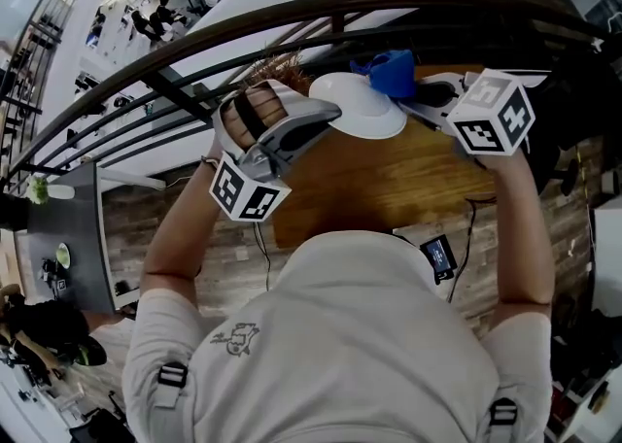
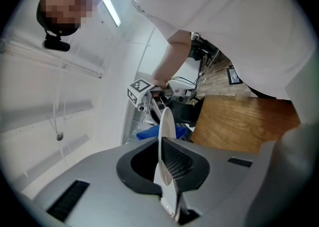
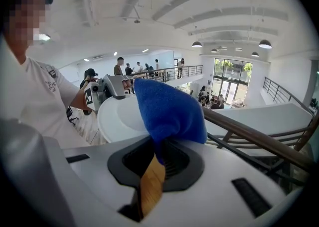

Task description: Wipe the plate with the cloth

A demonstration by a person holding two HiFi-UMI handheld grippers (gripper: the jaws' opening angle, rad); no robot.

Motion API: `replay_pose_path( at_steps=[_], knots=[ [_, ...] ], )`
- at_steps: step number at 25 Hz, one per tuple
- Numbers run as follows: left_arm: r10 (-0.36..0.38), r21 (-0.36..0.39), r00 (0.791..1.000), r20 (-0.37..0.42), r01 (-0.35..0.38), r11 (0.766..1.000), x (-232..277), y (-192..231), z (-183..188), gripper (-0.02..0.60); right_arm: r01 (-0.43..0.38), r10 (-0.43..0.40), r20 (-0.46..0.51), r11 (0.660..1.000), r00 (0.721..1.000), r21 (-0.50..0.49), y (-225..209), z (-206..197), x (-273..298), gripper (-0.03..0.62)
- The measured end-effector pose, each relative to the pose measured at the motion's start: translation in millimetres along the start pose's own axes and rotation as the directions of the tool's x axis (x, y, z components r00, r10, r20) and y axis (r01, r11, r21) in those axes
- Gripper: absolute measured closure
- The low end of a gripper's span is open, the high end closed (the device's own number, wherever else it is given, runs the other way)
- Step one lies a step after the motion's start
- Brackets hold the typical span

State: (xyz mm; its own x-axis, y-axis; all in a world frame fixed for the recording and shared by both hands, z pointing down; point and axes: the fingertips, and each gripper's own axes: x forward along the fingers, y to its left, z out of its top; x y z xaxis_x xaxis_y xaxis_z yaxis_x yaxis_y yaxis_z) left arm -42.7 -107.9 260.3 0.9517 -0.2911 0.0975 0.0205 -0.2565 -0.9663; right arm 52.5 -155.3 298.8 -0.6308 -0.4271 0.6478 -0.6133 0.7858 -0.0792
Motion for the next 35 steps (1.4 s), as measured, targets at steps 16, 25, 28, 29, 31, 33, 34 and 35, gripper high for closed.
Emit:
replay_pose_path(
  at_steps=[16,25,28,29,31,33,34,35],
  knots=[
    [-0.031,-0.016,0.999,0.008,0.031,0.999,11.4,-19.0,9.2,0.566,-0.196,0.195,-0.020,0.974,0.981,-0.116,61.3,50.7,29.5,0.548],
    [-0.023,-0.021,0.999,-0.036,0.022,1.000,5.0,-19.3,-9.5,0.566,-0.223,0.223,-0.014,0.973,0.975,-0.067,63.2,22.4,2.2,0.548],
    [-0.011,-0.035,0.999,-0.049,0.009,0.999,3.4,-15.7,-16.3,0.566,-0.222,0.221,-0.017,0.975,0.975,-0.017,52.8,6.1,-4.2,0.548],
    [-0.007,-0.045,0.999,-0.052,0.005,0.999,3.0,-14.1,-17.8,0.566,-0.214,0.214,-0.016,0.977,0.977,0.000,48.0,1.2,-6.3,0.548],
    [0.000,-0.085,0.999,-0.054,-0.005,0.996,2.7,-11.9,-21.9,0.565,-0.181,0.181,-0.012,0.983,0.983,0.025,36.5,-6.7,-10.5,0.548],
    [0.013,-0.161,0.998,-0.059,-0.022,0.987,0.8,-9.7,-28.5,0.566,-0.127,0.127,-0.008,0.991,0.992,0.034,23.7,-12.7,-14.0,0.548],
    [0.020,-0.212,0.998,-0.061,-0.032,0.977,-0.6,-8.4,-32.0,0.566,-0.096,0.096,-0.006,0.995,0.995,0.035,16.9,-15.0,-15.2,0.549],
    [0.025,-0.265,0.998,-0.062,-0.041,0.963,-1.4,-7.5,-35.2,0.566,-0.065,0.065,-0.004,0.997,0.998,0.033,9.7,-16.5,-16.2,0.548]
  ],
)
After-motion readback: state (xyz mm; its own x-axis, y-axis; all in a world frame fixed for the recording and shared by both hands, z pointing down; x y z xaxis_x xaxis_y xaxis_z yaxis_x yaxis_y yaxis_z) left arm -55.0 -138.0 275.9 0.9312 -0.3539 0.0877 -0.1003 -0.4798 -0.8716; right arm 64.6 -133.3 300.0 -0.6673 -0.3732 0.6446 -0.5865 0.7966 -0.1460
